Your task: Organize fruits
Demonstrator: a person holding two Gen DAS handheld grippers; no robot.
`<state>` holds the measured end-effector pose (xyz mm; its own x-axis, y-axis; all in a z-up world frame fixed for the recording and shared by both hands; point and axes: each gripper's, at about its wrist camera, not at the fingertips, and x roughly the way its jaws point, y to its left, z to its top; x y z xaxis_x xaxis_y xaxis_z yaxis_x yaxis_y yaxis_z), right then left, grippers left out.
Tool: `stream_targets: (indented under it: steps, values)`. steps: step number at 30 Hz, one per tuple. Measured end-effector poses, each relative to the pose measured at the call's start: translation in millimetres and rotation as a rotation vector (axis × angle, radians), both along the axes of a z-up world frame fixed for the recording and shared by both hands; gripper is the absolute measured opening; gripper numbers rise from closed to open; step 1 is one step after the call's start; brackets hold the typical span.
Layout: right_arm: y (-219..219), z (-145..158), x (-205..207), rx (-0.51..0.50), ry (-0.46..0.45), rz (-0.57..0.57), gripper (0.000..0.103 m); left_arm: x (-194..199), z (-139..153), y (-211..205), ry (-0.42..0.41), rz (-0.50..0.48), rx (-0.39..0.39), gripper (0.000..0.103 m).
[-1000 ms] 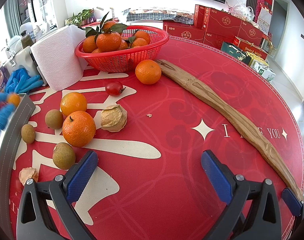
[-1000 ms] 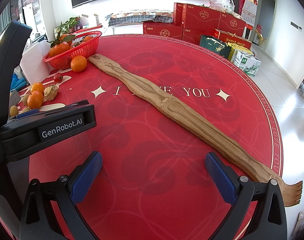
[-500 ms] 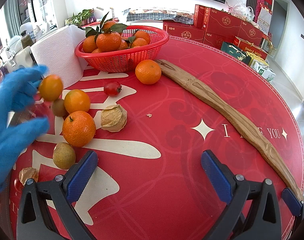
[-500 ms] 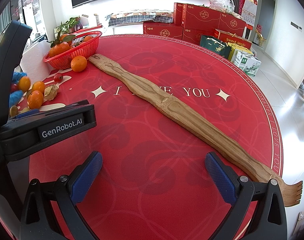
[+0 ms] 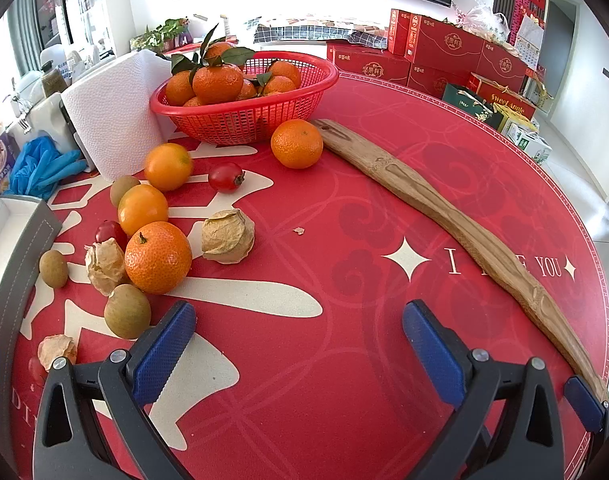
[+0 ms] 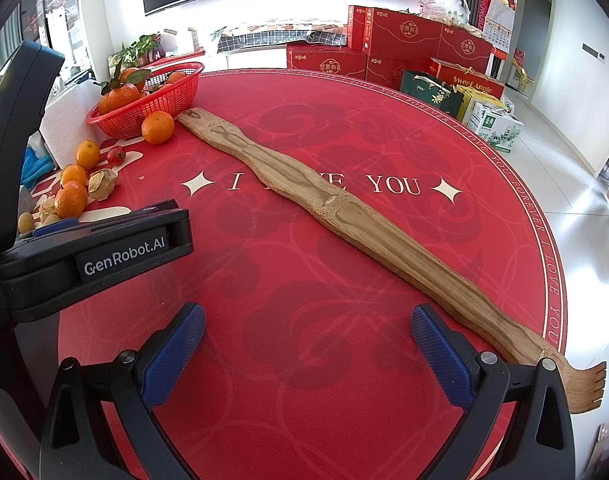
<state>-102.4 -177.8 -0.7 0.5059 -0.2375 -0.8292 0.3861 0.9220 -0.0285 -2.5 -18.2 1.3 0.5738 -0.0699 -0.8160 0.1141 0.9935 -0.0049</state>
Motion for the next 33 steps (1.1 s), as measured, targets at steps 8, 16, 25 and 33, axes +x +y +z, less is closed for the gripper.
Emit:
stream_targets:
  steps: [8,16,25,33]
  values:
    - [0,0,0,-0.001,0.001,-0.001,0.103,0,0,0,0.000,0.000,0.000,0.103]
    - [0,0,0,-0.001,0.001,-0.001,0.103,0,0,0,0.000,0.000,0.000,0.103]
    - [0,0,0,-0.001,0.001,-0.001,0.103,-9,7,8,0.021,-0.017,0.017,0.103]
    - [0,1,-1,-0.001,0.000,-0.001,0.103,-60,41,106,-0.093,-0.001,0.019,0.103]
